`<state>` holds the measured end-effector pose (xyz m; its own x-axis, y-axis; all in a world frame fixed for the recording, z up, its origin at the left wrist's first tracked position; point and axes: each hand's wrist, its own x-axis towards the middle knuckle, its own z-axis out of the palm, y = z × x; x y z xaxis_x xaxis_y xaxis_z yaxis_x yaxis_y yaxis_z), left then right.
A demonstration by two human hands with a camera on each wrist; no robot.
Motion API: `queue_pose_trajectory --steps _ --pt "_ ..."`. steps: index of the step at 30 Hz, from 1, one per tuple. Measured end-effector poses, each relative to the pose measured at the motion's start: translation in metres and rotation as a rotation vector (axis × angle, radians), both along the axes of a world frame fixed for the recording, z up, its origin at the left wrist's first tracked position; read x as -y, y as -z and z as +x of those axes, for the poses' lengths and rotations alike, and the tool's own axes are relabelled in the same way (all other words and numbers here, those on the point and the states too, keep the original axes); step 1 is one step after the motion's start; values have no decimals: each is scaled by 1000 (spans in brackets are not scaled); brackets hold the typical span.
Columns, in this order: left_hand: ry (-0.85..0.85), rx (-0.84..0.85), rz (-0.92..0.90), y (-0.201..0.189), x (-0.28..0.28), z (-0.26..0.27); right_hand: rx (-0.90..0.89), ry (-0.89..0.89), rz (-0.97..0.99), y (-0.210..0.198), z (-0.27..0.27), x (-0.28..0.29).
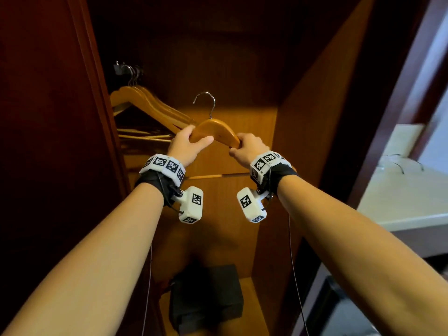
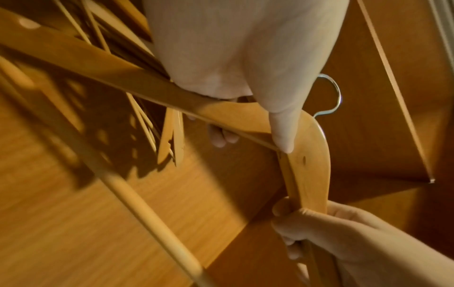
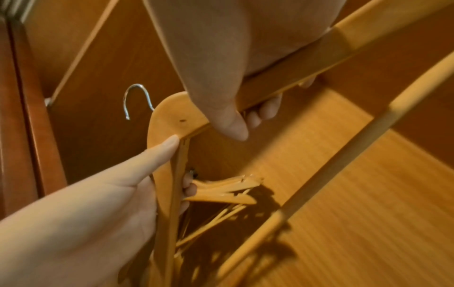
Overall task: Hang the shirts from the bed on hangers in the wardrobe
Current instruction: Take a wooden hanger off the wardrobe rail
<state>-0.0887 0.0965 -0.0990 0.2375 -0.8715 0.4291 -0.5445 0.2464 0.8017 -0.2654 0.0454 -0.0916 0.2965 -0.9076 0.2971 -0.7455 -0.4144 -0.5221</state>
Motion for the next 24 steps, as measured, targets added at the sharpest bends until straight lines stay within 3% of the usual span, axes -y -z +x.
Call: queue_pose_trajectory --steps 12,18,24 --pt "225 -37 -62 27 -6 -140 121 215 69 28 -151 -36" --pt "332 -114 -23 55 -20 -244 239 202 122 68 -263 -55" --pt "474 -134 30 79 -37 -365 248 246 121 95 -391 -92"
